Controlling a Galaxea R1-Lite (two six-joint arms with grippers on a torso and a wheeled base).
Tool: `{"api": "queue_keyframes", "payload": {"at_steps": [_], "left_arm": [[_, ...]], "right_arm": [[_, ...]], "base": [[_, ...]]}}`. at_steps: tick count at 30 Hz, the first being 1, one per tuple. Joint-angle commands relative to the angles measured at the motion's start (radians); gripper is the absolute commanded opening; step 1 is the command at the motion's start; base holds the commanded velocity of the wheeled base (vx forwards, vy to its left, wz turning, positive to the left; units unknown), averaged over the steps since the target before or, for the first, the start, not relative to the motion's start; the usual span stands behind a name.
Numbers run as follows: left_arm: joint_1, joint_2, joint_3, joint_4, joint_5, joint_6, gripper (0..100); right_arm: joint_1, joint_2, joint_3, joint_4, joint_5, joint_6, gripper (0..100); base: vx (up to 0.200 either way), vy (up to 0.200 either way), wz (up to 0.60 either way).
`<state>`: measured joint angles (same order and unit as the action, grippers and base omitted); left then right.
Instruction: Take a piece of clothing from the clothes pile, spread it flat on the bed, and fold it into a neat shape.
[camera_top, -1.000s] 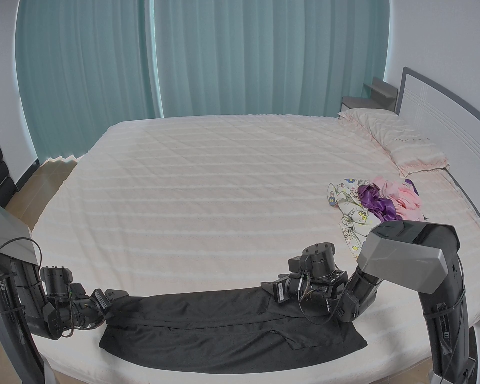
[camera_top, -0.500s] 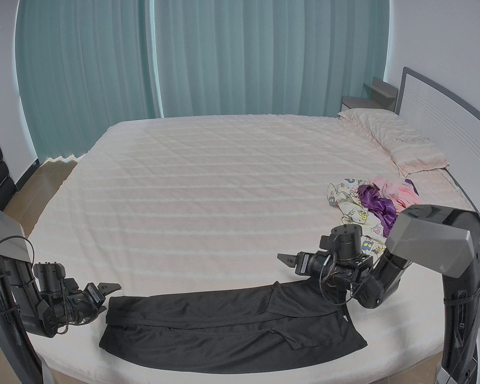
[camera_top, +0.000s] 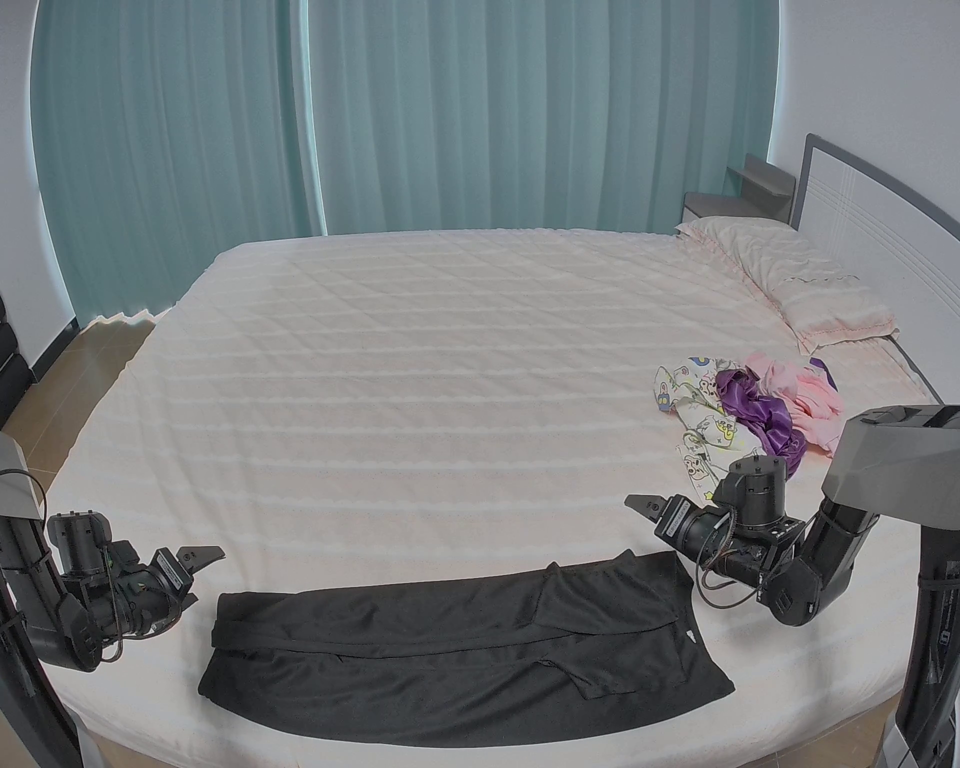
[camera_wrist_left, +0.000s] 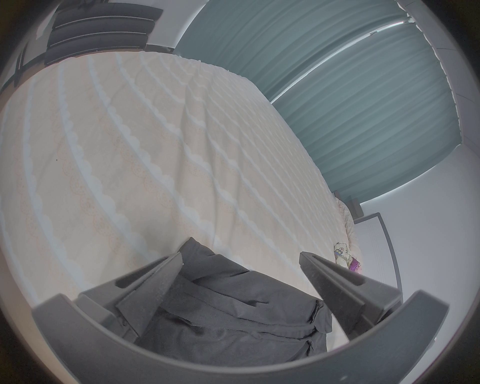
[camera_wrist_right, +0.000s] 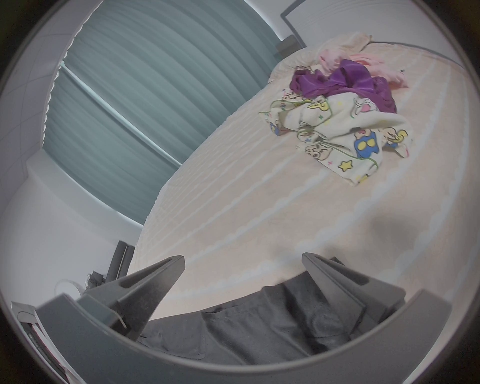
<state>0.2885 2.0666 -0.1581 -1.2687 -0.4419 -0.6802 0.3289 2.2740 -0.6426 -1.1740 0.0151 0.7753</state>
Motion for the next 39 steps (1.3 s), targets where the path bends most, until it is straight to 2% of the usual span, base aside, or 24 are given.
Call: {"api": "queue_keyframes", "payload": {"at_steps": [1,6,14,16,20,21,22,24,37,38,39], "left_arm": [[0.001,-0.003,0.003,0.0,0.0,-0.002,100],[0.001,0.001,0.011,-0.001,0.0,0.002,100],[0.0,0.013,0.029,0.005,0.025,0.027,100],[0.004,0.02,0.049,0.011,0.025,0.091,100],[0.017,0.087,0.138,0.002,0.026,0.317,100],[0.017,0.087,0.138,0.002,0.026,0.317,100],[0.017,0.127,0.15,0.0,0.032,0.376,100],[0.015,0.162,0.153,0.0,0.035,0.412,100],[-0.003,0.201,0.155,0.002,0.055,0.418,100],[-0.003,0.201,0.155,0.002,0.063,0.418,0],[-0.003,0.201,0.155,0.002,0.068,0.419,0]], "right_arm": [[-0.004,0.025,0.041,-0.032,0.0,0.032,100],[-0.014,0.03,0.101,-0.108,0.009,0.09,100],[-0.045,0.081,0.152,-0.22,0.009,0.096,100],[-0.045,0.087,0.152,-0.22,0.009,0.096,100],[-0.045,0.094,0.153,-0.22,0.009,0.094,100],[-0.045,0.094,0.153,-0.22,0.009,0.094,100],[-0.045,0.094,0.153,-0.22,0.009,0.094,100],[-0.045,0.096,0.155,-0.222,0.009,0.094,100],[-0.036,0.101,0.158,-0.222,0.011,0.094,100],[-0.036,0.101,0.158,-0.222,0.011,0.094,100],[-0.036,0.101,0.158,-0.222,0.011,0.094,100]], "base": [[-0.2,0.0,0.0],[-0.08,0.0,0.0],[0.0,0.0,0.0],[0.0,0.0,0.0],[0.0,0.0,0.0],[0.0,0.0,0.0],[0.0,0.0,0.0],[0.0,0.0,0.0],[0.0,0.0,0.0],[0.0,0.0,0.0],[0.0,0.0,0.0]]}}
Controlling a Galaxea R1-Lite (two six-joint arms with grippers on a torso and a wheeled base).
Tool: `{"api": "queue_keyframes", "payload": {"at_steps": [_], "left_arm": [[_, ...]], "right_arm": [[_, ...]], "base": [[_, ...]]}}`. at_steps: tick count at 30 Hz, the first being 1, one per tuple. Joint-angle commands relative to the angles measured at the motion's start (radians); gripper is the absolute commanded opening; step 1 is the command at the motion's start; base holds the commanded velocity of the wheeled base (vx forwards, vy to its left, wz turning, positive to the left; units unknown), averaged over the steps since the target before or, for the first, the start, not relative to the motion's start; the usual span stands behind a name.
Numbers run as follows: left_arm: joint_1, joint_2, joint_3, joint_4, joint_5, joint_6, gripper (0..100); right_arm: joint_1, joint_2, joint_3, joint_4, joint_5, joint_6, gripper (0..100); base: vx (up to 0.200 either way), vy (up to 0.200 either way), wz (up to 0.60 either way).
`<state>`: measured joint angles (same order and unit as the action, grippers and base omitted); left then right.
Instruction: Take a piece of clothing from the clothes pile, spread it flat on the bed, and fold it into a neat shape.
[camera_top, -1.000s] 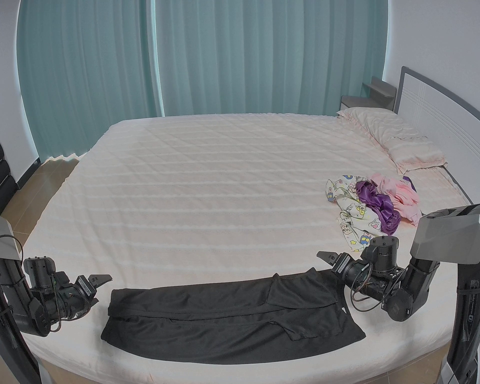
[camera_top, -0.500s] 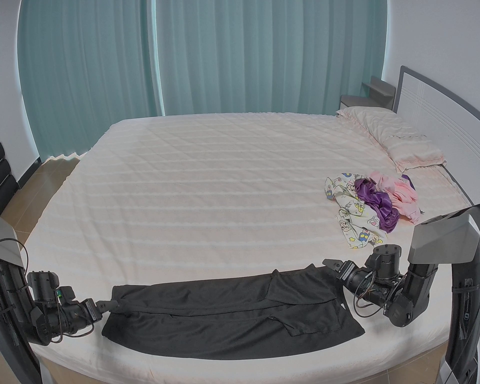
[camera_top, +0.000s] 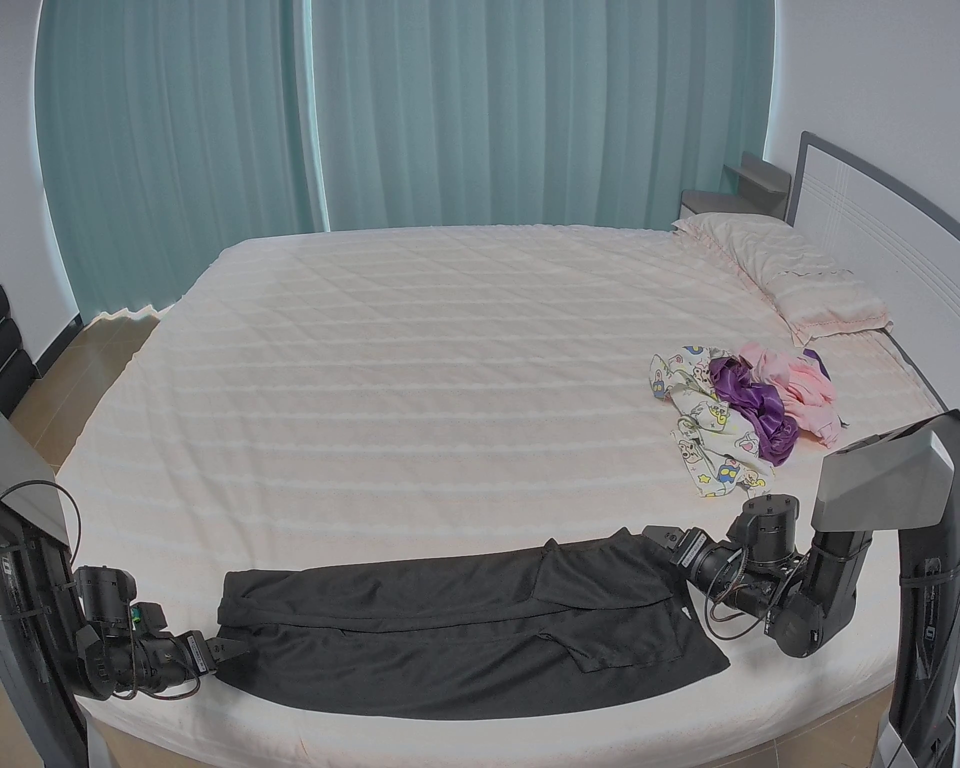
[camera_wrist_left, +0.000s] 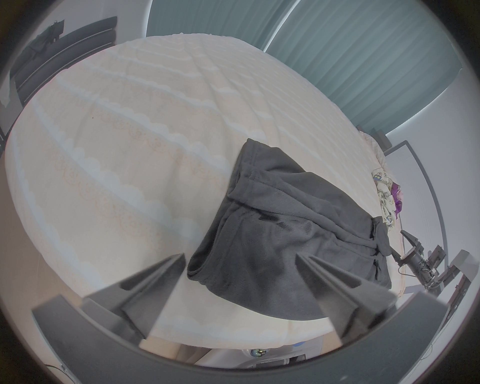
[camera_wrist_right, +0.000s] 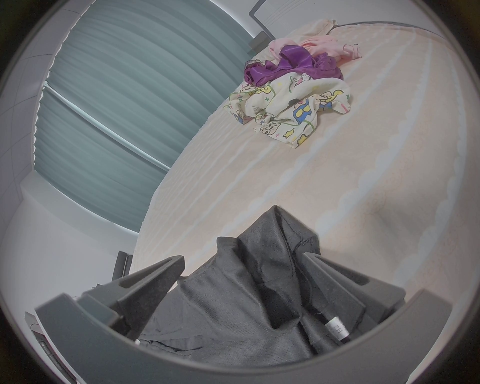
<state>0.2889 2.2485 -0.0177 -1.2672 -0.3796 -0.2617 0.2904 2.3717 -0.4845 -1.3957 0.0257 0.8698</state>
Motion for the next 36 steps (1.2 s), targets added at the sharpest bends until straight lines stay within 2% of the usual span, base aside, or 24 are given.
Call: {"api": "queue_keyframes", "payload": {"at_steps": [1,8,17,23,28,29,36], "left_arm": [[-0.004,0.019,0.015,0.0,0.01,0.002,0],[0.001,0.019,0.015,0.02,0.125,0.016,0],[0.001,-0.035,0.013,0.143,0.163,0.07,0],[0.001,-0.027,0.013,0.15,0.186,0.073,0],[0.015,-0.024,0.013,0.193,0.206,0.137,0],[0.015,-0.024,0.013,0.193,0.206,0.137,100],[0.033,-0.086,0.01,0.137,0.195,0.131,100]], "right_arm": [[0.003,0.003,0.0,0.0,0.0,0.0,100],[-0.001,0.003,0.0,0.0,0.0,0.0,100],[-0.002,0.004,0.0,0.0,0.0,0.0,100],[-0.001,0.004,0.0,0.0,0.0,0.0,100],[-0.002,0.006,0.0,0.0,0.0,0.0,100],[-0.002,0.006,0.0,0.0,0.0,0.0,100],[-0.004,0.006,0.0,0.0,-0.001,0.0,100]], "base": [[0.0,0.0,0.0],[0.0,0.0,0.0],[0.0,0.0,0.0],[0.0,0.0,0.0],[0.0,0.0,0.0],[0.0,0.0,0.0],[0.0,0.0,0.0]]}}
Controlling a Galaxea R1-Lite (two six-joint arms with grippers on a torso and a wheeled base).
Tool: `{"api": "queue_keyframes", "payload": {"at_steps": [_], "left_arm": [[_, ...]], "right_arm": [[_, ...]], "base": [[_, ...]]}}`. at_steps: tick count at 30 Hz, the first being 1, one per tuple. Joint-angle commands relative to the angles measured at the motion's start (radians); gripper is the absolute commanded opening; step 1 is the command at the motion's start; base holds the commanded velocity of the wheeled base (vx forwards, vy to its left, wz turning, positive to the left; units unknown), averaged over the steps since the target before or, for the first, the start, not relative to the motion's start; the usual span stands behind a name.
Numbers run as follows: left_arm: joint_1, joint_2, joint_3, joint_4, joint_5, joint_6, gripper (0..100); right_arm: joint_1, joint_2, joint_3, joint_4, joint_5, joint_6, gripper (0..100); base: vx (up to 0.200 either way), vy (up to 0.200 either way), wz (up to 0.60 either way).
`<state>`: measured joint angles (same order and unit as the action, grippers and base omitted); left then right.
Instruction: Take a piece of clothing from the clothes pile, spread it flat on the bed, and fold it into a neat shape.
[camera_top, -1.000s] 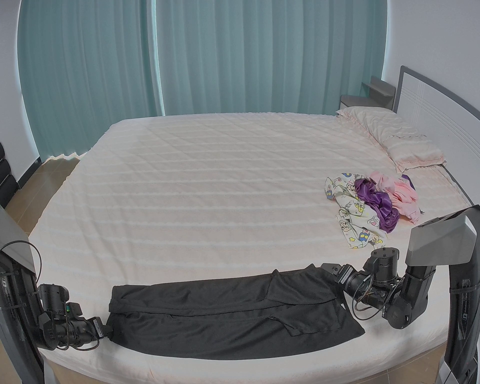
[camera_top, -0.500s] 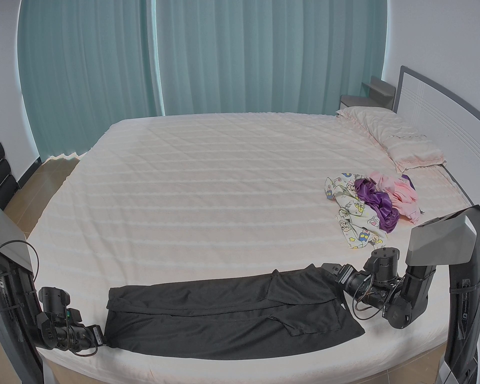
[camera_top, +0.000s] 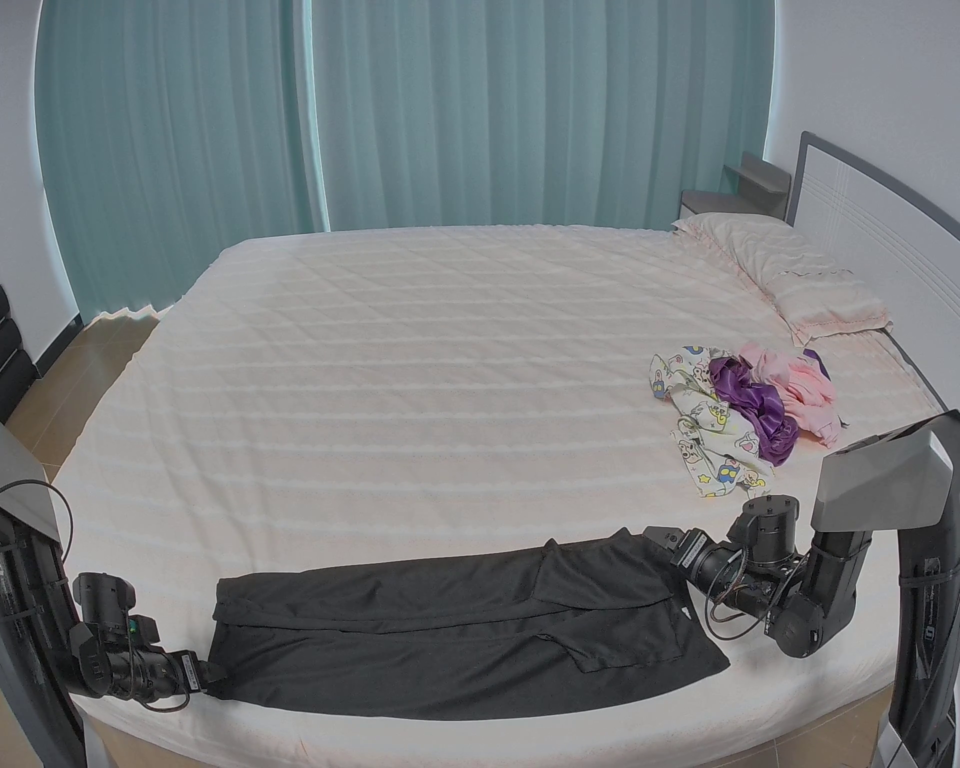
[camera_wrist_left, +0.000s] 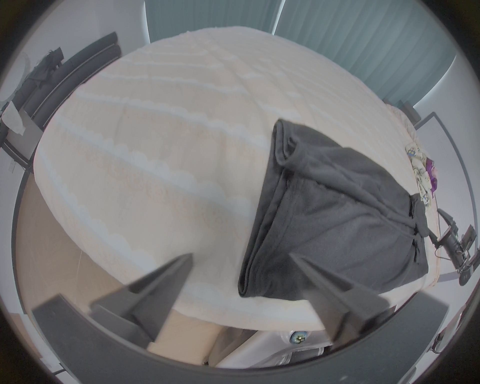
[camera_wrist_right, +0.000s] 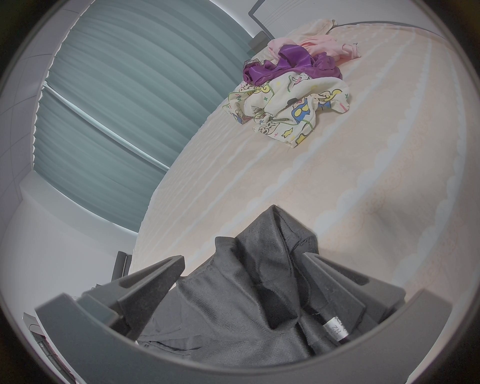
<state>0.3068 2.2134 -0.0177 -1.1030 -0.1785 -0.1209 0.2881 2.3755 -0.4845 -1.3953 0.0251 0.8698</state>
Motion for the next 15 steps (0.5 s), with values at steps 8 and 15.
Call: {"api": "queue_keyframes", "payload": {"at_steps": [8,15], "left_arm": [[0.018,-0.181,-0.196,0.052,-0.096,-0.204,100],[-0.048,-0.155,-0.487,0.324,-0.154,-0.387,100]], "right_arm": [[0.002,0.002,0.0,-0.001,-0.001,-0.003,100],[0.006,0.014,0.0,-0.002,-0.007,-0.005,100]], "base": [[0.0,0.0,0.0],[0.0,0.0,0.0]]}}
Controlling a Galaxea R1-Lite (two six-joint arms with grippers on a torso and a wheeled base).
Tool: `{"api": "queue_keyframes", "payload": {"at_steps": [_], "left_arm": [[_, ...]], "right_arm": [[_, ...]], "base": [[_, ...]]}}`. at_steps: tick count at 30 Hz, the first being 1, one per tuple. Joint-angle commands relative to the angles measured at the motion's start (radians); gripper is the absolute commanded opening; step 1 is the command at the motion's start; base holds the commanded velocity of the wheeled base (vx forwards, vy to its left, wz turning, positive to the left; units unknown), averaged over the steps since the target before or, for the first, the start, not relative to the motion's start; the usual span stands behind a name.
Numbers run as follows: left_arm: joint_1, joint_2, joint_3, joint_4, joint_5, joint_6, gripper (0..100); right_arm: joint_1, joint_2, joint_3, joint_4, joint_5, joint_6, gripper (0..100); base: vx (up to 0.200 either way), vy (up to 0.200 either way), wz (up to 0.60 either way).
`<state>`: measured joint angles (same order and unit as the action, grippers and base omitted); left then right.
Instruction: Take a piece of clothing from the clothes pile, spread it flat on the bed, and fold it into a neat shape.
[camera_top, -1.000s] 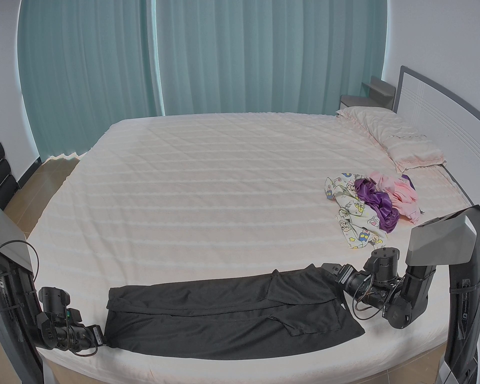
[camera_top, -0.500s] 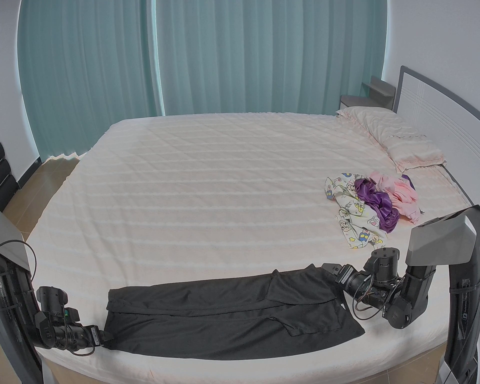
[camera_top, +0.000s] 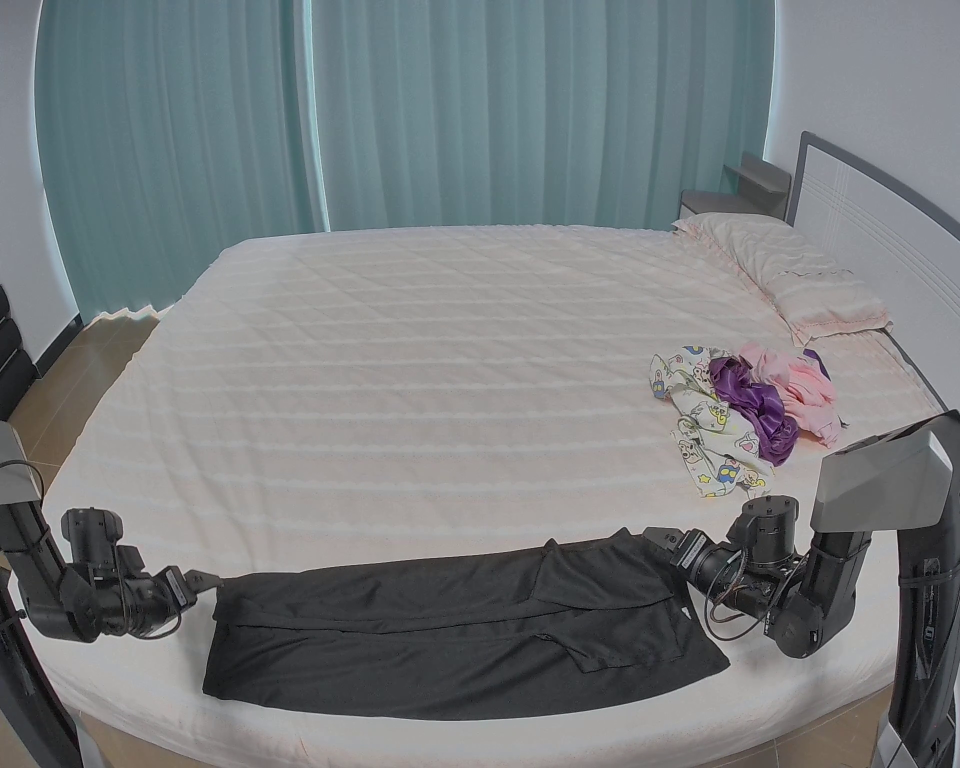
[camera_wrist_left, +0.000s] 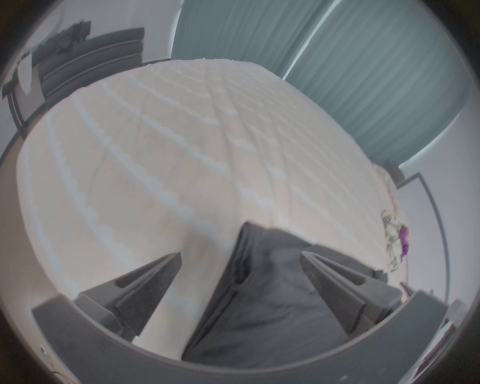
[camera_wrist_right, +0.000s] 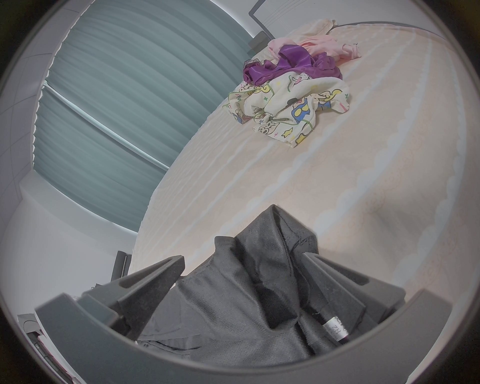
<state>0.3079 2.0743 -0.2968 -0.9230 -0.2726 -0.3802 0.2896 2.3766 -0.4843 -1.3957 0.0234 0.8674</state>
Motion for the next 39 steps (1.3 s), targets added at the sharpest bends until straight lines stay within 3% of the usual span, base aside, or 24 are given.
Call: {"api": "queue_keyframes", "payload": {"at_steps": [1,6,22,23,29,39], "left_arm": [[-0.05,-0.003,-0.234,0.165,-0.074,-0.14,100],[-0.055,0.104,-0.321,0.193,-0.077,-0.14,100],[-0.107,0.164,-0.349,0.191,-0.077,-0.135,100],[-0.107,0.164,-0.351,0.193,-0.077,-0.131,0],[-0.101,0.179,-0.351,0.193,-0.031,-0.052,0],[-0.089,0.173,-0.384,0.191,-0.007,-0.057,0]], "right_arm": [[0.006,0.023,-0.004,-0.002,-0.008,-0.004,100],[0.006,0.042,0.001,-0.043,-0.008,-0.007,100],[0.005,0.038,0.001,-0.051,-0.008,-0.01,100],[0.005,0.038,0.001,-0.051,-0.008,-0.01,100],[0.005,0.038,0.001,-0.051,-0.008,-0.01,100],[0.0,0.035,0.0,-0.051,-0.008,-0.011,100]], "base": [[0.0,0.0,0.0],[0.0,0.0,0.0],[0.0,0.0,0.0],[0.0,0.0,0.0],[0.0,0.0,0.0],[0.0,0.0,0.0]]}}
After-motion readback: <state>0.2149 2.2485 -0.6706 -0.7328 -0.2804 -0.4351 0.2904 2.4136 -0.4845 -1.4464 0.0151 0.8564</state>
